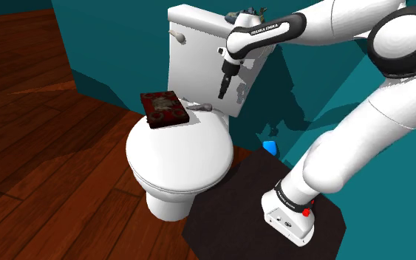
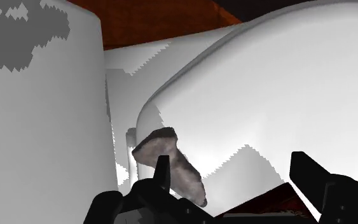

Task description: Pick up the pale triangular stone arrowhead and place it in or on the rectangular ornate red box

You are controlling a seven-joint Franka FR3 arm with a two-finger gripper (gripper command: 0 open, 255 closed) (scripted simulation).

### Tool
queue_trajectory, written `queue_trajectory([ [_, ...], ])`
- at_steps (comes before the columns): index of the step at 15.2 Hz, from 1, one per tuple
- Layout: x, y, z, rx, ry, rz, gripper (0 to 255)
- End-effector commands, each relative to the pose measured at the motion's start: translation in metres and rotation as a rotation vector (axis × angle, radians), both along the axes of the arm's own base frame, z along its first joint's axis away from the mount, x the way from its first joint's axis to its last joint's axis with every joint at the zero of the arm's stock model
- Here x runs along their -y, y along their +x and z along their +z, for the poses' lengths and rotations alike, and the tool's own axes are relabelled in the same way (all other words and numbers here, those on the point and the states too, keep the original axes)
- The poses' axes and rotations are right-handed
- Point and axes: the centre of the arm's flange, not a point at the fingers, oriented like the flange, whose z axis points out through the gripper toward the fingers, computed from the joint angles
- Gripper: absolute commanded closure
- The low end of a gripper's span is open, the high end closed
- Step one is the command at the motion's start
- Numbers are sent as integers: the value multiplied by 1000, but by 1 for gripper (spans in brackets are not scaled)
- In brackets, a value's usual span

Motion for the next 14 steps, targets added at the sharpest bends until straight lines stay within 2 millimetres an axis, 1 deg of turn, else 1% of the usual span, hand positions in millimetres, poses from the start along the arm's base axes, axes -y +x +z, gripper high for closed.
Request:
queue_trajectory([
  [1,1,18,-21,-4,6,73,0],
  [5,2,57,-59,-12,19,209,0],
  [10,-4,105,-107,-23,35,378,0],
  [11,-5,109,-111,-24,36,392,0],
  [14,-6,108,-127,-24,36,392,0],
])
